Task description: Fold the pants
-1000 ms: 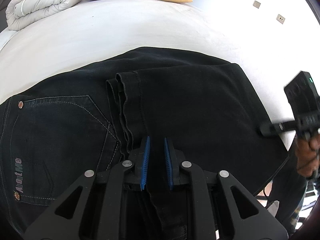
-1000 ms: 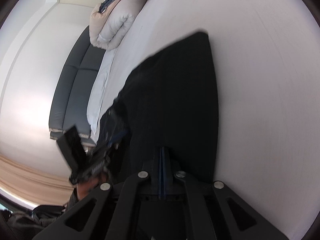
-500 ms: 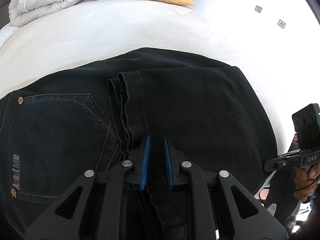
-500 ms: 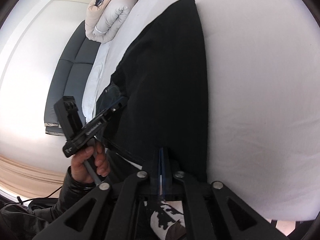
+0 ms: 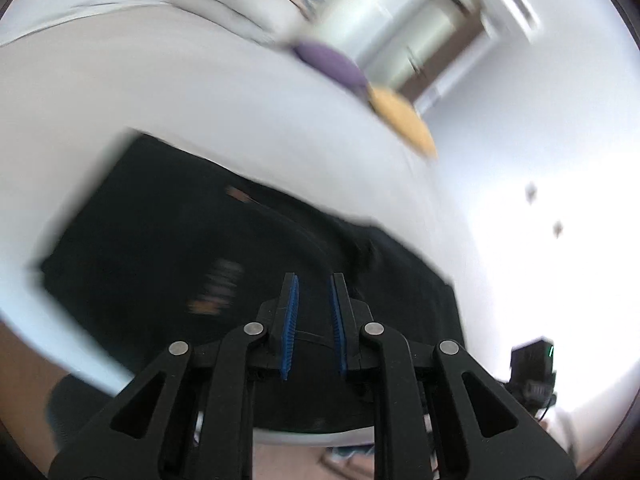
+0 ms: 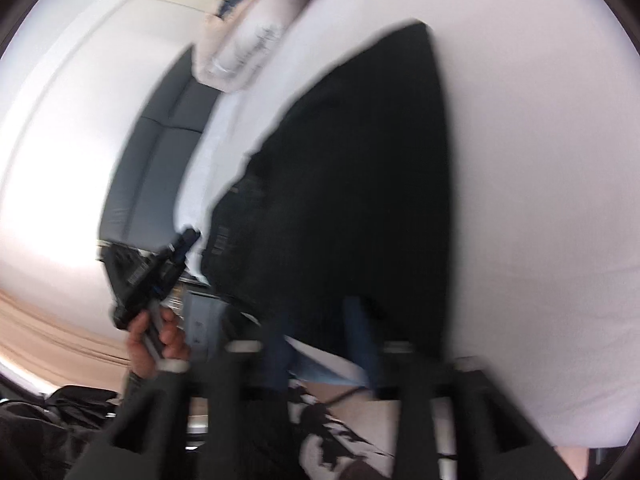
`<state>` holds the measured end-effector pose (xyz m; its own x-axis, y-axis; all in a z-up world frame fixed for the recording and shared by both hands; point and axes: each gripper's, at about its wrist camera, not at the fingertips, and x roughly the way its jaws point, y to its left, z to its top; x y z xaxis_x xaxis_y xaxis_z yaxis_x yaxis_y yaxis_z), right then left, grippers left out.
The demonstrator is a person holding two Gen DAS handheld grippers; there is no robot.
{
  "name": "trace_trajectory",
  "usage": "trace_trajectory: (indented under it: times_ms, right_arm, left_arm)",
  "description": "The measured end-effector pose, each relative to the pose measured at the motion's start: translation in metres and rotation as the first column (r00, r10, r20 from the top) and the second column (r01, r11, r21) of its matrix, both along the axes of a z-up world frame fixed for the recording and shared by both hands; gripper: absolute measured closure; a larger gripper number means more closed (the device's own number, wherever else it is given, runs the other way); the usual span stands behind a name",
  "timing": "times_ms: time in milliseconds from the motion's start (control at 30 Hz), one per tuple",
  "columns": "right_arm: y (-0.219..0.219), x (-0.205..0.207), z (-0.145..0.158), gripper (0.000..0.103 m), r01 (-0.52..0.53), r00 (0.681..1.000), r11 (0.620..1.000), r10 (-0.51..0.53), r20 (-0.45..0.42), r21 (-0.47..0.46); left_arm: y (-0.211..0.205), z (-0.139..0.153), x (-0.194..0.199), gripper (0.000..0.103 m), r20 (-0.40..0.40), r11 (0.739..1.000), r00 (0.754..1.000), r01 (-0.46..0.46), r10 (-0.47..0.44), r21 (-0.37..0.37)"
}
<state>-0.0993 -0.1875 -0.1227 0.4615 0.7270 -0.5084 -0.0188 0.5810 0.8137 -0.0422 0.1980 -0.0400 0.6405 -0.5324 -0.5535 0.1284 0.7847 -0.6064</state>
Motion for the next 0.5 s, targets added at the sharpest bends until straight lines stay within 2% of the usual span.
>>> trace_trajectory:
  times_ms: [33,67,100,133,167,233,300,367,400,500]
  right_arm:
    - [0.002,0.001,0.007,0.037,0.002,1.0,1.0,-0.002,0.022,-0.002]
    - [0.005,0.004,0.016,0.037,-0.007,0.999,1.0,0.007,0.048,0.006]
    - [0.006,0.006,0.02,0.037,-0.012,0.998,1.0,0.011,0.058,0.018]
    - [0.008,0.009,0.024,0.037,-0.015,0.998,0.999,0.012,0.069,0.032]
    - [0.01,0.012,0.029,0.037,-0.017,0.997,0.999,0.013,0.08,0.043]
    - [0.014,0.019,0.035,0.037,-0.017,0.995,0.998,0.012,0.095,0.054]
    - [0.016,0.023,0.04,0.037,-0.014,0.995,0.999,0.011,0.1,0.039]
    - [0.02,0.027,0.044,0.037,-0.019,0.994,1.0,0.017,0.11,0.02]
    - [0.022,0.03,0.048,0.037,-0.02,0.993,1.0,0.019,0.119,0.009]
    - [0.027,0.033,0.054,0.041,-0.033,0.99,0.999,0.033,0.138,0.001]
  left_arm:
    - [0.016,0.002,-0.005,0.074,0.006,0.999,0.999,-0.042,0.042,-0.022]
    - [0.039,0.002,-0.012,0.064,0.009,0.993,0.994,-0.105,0.106,-0.058]
    - [0.056,0.0,-0.018,0.032,0.006,0.983,0.987,-0.159,0.16,-0.088]
    - [0.077,-0.005,-0.027,0.016,0.0,0.962,0.971,-0.239,0.241,-0.132]
    - [0.093,-0.011,-0.033,0.015,-0.012,0.94,0.956,-0.292,0.294,-0.177]
    - [0.112,-0.026,-0.035,0.015,-0.068,0.904,0.941,-0.339,0.333,-0.262]
    - [0.128,-0.05,-0.034,0.015,-0.162,0.854,0.924,-0.381,0.346,-0.354]
    - [0.134,-0.065,-0.033,0.015,-0.207,0.825,0.916,-0.4,0.344,-0.399]
    - [0.135,-0.07,-0.031,0.015,-0.219,0.817,0.915,-0.401,0.338,-0.415]
    - [0.133,-0.082,-0.024,0.015,-0.228,0.822,0.919,-0.392,0.323,-0.414]
